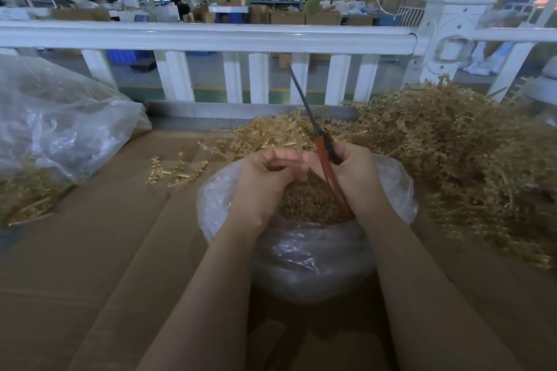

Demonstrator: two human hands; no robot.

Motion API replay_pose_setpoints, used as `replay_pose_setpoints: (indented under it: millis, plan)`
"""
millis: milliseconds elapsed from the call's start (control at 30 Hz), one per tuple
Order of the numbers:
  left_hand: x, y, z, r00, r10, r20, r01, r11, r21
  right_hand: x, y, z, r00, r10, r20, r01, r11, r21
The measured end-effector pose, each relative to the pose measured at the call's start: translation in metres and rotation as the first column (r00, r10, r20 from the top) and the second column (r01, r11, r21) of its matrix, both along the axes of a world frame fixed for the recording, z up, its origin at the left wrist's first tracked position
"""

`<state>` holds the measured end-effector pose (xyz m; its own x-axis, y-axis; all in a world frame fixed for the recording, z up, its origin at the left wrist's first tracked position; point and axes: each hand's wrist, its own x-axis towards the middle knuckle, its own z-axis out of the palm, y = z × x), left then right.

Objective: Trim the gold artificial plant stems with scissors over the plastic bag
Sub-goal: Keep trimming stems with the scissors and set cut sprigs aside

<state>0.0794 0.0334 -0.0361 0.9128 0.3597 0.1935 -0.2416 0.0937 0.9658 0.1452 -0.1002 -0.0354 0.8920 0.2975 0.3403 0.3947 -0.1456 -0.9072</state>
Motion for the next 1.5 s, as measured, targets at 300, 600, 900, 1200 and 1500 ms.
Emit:
replay_pose_setpoints:
  millis: [300, 600, 900, 1200, 1500]
  plan:
    - [-0.005, 0.003, 0.005, 0.986, 0.163, -0.033, -0.165, 0.981, -0.1, 0.0, 0.0, 0.002, 0.999, 0.016, -0.033, -0.014, 0.998, 0.063]
    - [-0.007, 0.005, 0.004, 0.996, 0.05, 0.067, -0.058, 0.99, 0.127, -0.001, -0.003, 0.007, 0.996, 0.085, -0.018, -0.084, 0.994, 0.072]
    - [-0.007, 0.002, 0.008, 0.986, 0.06, 0.153, -0.077, 0.992, 0.105, -0.006, -0.003, 0.011, 0.994, 0.105, -0.022, -0.105, 0.994, 0.006]
    - [-0.007, 0.008, 0.007, 0.974, 0.213, 0.076, -0.216, 0.976, 0.025, -0.003, -0.001, -0.003, 0.991, 0.01, 0.135, 0.022, 0.971, -0.236]
    - [-0.006, 0.009, 0.006, 0.947, 0.294, 0.131, -0.303, 0.951, 0.054, -0.002, -0.003, -0.008, 0.963, 0.018, 0.267, 0.097, 0.906, -0.412]
